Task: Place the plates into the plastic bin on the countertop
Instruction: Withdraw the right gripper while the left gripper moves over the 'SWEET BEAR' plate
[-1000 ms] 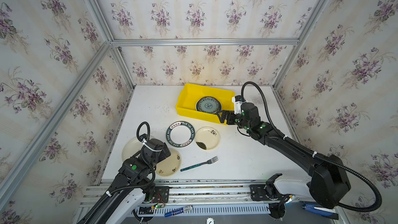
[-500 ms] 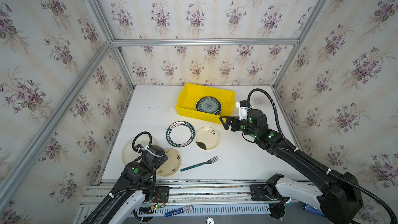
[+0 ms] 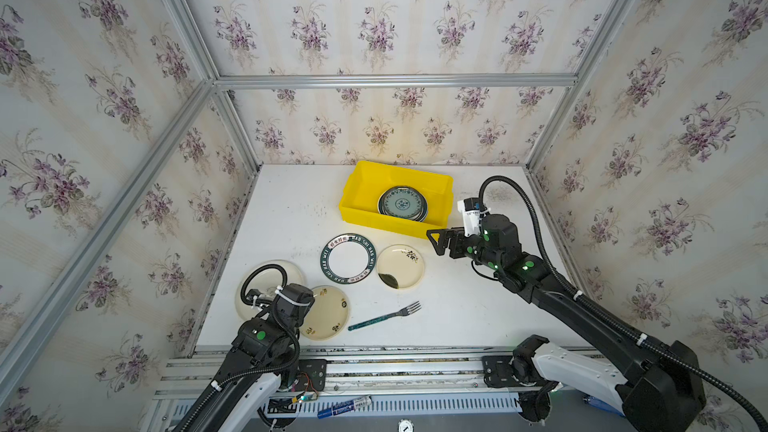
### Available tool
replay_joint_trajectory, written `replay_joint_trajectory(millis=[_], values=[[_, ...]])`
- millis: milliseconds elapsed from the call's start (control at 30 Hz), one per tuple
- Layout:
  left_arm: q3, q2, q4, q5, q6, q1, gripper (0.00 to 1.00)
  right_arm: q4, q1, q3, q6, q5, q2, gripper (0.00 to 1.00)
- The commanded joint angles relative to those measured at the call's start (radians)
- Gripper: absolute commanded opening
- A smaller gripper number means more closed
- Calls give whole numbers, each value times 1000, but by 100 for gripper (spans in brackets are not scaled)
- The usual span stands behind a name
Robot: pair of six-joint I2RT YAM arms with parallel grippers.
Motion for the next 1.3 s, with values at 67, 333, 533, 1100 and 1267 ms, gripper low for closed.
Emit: replay_joint_trajectory(millis=[67,333,533,1100,1267], values=[[8,32,1,-32,56,85,99,-17,-1,-3,-20,18,-14,99],[-35,53,143,91,175,245,89,-24,-1,-17,-19,32,-28,99],[-49,128,226,165,261,341,82,-39,-3,-23,-20,52,-43,99],[-33,284,362,191,395,455,65,-51,-9,-31,-21,92,-48,99],[-14,337,399,176,442,481,63,-56,-15,-36,-24,102,-51,99]])
